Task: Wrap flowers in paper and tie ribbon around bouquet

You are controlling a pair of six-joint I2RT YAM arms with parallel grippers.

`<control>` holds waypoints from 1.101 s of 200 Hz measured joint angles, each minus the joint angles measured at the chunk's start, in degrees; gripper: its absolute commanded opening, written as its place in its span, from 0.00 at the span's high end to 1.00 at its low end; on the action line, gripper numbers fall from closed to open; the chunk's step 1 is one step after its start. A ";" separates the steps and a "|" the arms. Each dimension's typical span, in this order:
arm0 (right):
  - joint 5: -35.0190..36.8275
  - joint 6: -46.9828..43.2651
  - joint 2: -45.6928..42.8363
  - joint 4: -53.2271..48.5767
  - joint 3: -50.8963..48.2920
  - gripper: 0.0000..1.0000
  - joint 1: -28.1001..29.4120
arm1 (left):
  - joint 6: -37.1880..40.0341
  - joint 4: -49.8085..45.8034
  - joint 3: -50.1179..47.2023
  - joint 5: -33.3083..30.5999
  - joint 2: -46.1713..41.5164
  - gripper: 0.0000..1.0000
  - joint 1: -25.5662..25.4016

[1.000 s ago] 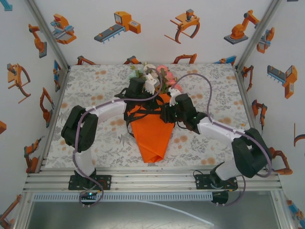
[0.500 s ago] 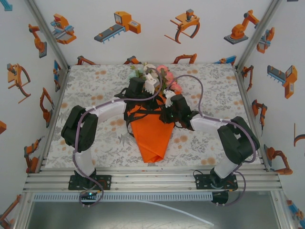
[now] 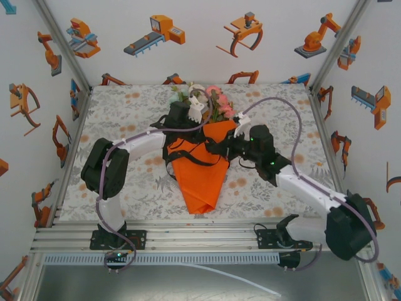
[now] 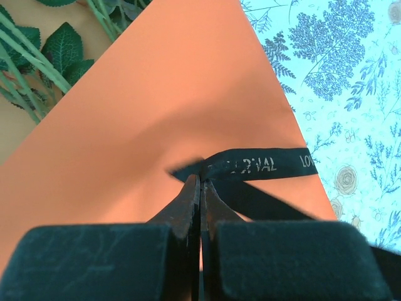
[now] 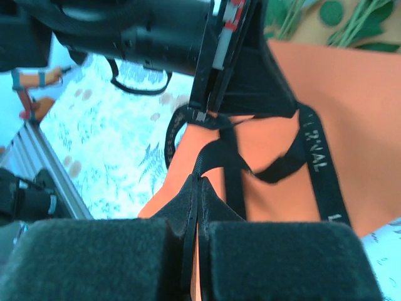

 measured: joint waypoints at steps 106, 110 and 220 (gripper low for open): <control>34.99 10.27 -2.49 -3.58 -5.14 1.00 -0.31 | -0.74 1.66 -1.01 -0.13 0.00 0.67 0.11; 35.34 10.51 -1.92 -3.56 -5.11 1.00 -0.31 | -0.63 2.14 -1.55 -0.02 -0.17 0.63 0.11; 35.08 12.04 4.90 -4.44 -1.79 0.99 -0.31 | -42.42 -13.09 -16.15 -22.64 -22.38 0.69 18.34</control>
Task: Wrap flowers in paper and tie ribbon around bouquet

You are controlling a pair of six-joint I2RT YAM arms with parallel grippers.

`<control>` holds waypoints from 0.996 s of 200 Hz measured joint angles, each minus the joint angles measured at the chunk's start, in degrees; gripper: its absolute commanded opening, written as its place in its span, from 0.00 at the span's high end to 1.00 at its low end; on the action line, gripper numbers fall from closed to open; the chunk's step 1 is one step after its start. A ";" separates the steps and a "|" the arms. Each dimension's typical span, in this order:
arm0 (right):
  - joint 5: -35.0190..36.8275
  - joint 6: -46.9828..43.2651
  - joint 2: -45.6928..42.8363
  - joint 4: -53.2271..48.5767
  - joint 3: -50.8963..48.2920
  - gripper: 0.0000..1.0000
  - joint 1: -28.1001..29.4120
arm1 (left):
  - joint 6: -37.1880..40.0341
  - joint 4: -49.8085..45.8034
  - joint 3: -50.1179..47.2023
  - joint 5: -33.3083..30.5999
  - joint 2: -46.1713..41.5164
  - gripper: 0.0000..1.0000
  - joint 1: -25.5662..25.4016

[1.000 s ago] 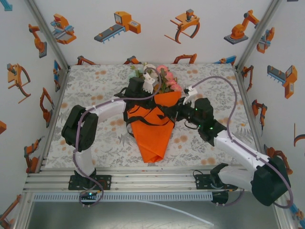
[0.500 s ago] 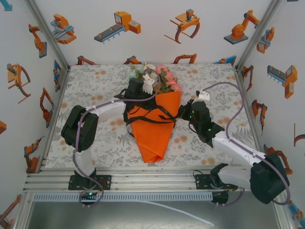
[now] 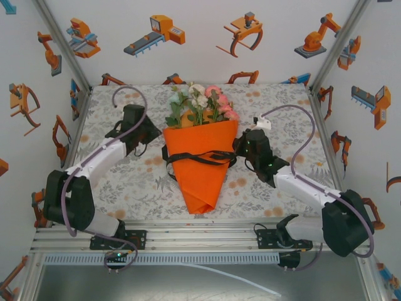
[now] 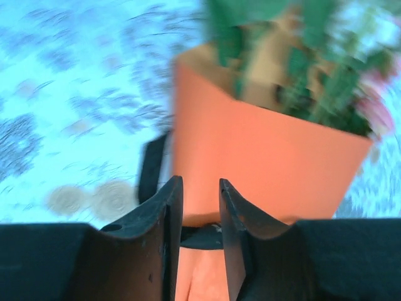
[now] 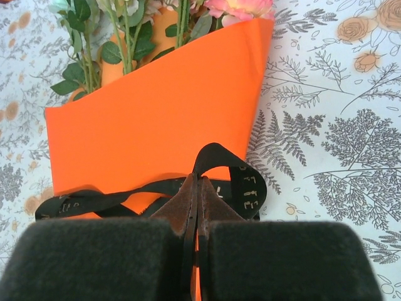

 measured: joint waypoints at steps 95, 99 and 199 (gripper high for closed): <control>-2.60 -0.02 1.25 -0.74 1.18 0.98 0.00 | -23.43 -7.37 -5.01 11.54 8.94 0.62 2.08; -2.60 -0.02 1.14 -0.94 1.18 0.98 0.00 | -23.71 -7.23 -5.01 11.82 9.29 0.61 2.08; 0.92 -3.80 -0.46 -6.19 4.81 0.95 -0.37 | -25.16 -4.44 -5.09 13.99 11.21 1.00 3.21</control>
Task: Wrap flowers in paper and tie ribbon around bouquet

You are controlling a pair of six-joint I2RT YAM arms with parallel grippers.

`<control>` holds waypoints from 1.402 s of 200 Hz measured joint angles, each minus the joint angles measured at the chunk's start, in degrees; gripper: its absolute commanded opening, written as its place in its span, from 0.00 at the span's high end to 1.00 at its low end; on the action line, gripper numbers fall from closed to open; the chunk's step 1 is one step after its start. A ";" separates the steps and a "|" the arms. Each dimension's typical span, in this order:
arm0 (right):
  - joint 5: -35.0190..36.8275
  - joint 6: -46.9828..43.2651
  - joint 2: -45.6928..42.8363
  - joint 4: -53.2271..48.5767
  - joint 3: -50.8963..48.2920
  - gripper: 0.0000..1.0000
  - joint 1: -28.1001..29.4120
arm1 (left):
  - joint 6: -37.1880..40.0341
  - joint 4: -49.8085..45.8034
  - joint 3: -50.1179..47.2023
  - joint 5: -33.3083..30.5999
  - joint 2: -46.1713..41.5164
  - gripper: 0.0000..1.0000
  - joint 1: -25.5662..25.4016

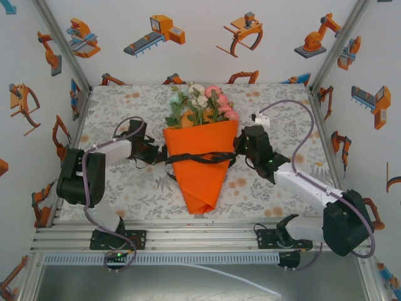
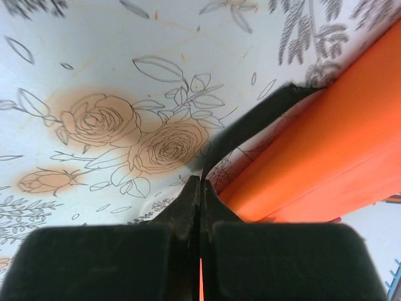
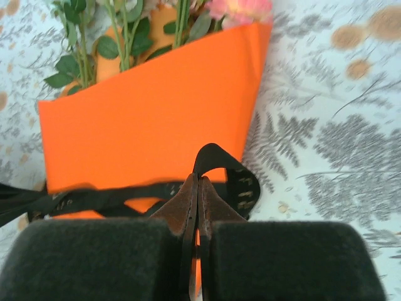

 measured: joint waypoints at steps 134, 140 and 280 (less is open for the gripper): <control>2.49 -3.02 -0.15 -10.34 3.58 1.00 -21.27 | 13.05 -4.79 0.68 -4.13 -7.23 1.00 16.79; 1.99 -2.58 -0.11 -10.86 2.97 1.00 -22.69 | 13.25 -4.96 0.35 -4.02 -7.61 1.00 17.81; -12.63 8.72 3.39 -16.87 -4.48 1.00 -55.95 | 17.90 -9.84 -4.07 0.26 -11.06 1.00 50.21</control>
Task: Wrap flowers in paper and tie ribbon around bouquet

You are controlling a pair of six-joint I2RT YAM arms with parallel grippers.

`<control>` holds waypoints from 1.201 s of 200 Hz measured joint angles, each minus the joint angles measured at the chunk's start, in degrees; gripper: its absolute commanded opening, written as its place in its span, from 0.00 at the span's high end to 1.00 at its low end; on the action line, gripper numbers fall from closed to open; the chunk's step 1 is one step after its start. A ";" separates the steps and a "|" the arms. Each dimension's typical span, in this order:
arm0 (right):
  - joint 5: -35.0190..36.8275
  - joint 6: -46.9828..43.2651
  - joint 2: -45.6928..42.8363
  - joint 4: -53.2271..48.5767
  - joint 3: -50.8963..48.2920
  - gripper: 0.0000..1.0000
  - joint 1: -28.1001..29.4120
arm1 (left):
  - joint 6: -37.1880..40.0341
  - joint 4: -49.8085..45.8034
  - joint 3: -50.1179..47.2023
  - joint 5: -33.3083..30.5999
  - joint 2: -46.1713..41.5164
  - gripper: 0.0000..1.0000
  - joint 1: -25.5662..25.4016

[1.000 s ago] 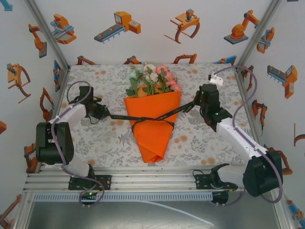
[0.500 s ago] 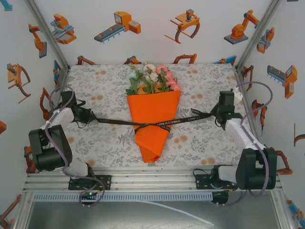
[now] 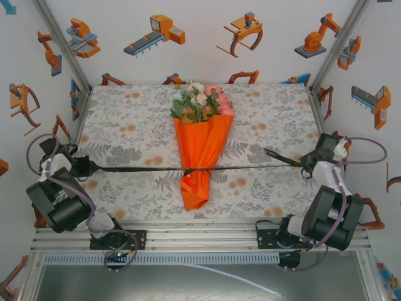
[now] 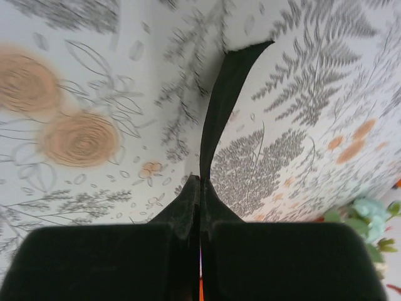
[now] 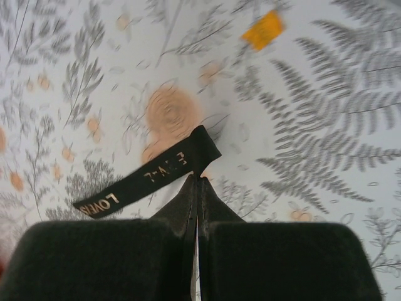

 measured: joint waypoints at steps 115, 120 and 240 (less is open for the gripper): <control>-11.45 6.49 -4.81 3.28 -1.18 0.54 8.66 | 1.38 0.94 -0.59 -3.67 -14.29 0.44 -15.61; -10.95 7.43 -6.43 2.23 -1.18 0.54 9.73 | 1.14 0.46 -0.79 -4.13 -15.74 0.43 -16.85; -13.79 58.93 9.31 2.27 -2.80 0.42 55.80 | -32.15 2.82 -15.63 -3.54 -19.30 0.27 -52.72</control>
